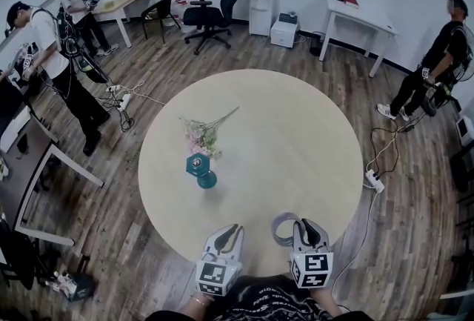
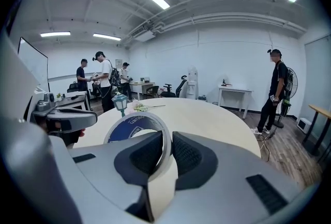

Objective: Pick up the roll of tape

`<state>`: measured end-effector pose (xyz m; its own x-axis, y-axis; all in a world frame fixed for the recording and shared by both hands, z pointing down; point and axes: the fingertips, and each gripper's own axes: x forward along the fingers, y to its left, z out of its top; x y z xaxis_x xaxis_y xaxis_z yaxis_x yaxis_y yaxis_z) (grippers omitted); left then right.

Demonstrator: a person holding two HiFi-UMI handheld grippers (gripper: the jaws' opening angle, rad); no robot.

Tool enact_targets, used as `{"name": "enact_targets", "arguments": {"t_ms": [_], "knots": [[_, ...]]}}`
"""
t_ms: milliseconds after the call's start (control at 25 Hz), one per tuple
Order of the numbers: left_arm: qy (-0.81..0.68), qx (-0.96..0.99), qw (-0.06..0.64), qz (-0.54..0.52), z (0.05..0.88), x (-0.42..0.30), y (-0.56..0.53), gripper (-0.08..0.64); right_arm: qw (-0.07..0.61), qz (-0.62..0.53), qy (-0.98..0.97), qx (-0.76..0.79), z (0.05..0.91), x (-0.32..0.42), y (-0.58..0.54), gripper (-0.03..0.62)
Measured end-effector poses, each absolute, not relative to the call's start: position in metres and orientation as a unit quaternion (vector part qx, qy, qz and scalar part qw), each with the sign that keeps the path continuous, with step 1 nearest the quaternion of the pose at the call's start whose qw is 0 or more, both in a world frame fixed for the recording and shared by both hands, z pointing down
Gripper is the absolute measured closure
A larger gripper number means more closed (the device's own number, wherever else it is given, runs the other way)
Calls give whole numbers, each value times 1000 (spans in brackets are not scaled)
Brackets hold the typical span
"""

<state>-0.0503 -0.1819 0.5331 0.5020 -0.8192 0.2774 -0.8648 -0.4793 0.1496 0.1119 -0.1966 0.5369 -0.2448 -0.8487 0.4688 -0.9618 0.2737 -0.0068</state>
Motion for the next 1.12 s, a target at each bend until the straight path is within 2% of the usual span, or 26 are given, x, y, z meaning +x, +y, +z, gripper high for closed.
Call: {"name": "enact_targets", "arguments": {"t_ms": [40, 120, 1120], "knots": [[-485, 859, 139, 84, 534, -48, -181, 528, 190, 149, -775, 584, 537, 111, -197, 526], [-470, 867, 140, 85, 535, -43, -180, 538, 190, 148, -775, 584, 538, 111, -198, 526], [-488, 855, 142, 101, 541, -50, -196, 540, 202, 129, -795, 558, 538, 97, -229, 528]]}}
